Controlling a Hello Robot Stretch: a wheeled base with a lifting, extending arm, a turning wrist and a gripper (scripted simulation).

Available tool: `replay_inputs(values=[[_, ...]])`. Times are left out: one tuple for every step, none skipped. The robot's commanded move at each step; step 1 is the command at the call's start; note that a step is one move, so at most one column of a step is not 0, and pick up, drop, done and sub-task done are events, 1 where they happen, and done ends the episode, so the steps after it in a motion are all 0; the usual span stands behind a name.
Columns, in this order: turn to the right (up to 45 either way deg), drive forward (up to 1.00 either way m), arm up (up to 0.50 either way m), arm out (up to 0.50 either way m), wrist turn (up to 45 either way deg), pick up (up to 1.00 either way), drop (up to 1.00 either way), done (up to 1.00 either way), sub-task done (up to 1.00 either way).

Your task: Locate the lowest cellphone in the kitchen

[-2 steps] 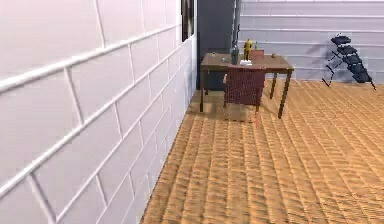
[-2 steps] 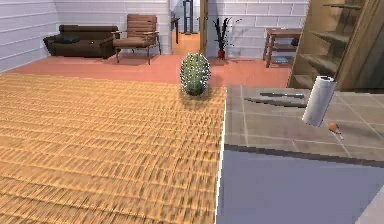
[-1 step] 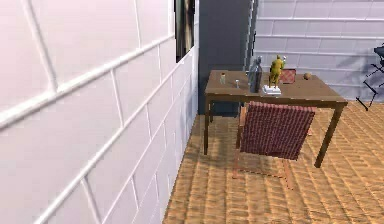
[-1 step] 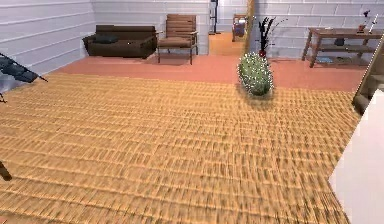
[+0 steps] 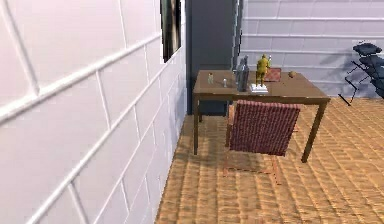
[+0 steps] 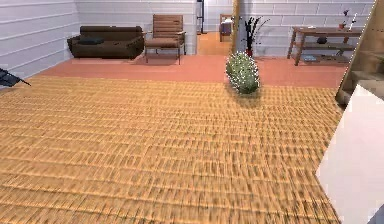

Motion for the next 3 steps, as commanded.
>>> replay_inputs(values=[[0.0, 1.0, 0.0, 0.0, 0.0, 0.0, 0.0, 0.0, 0.0], [3.0, 0.0, 0.0, 0.0, 0.0, 0.0, 0.0, 0.0, 0.0], [0.0, 0.55, 0.0, 0.0, 0.0, 0.0, 0.0, 0.0, 0.0]])
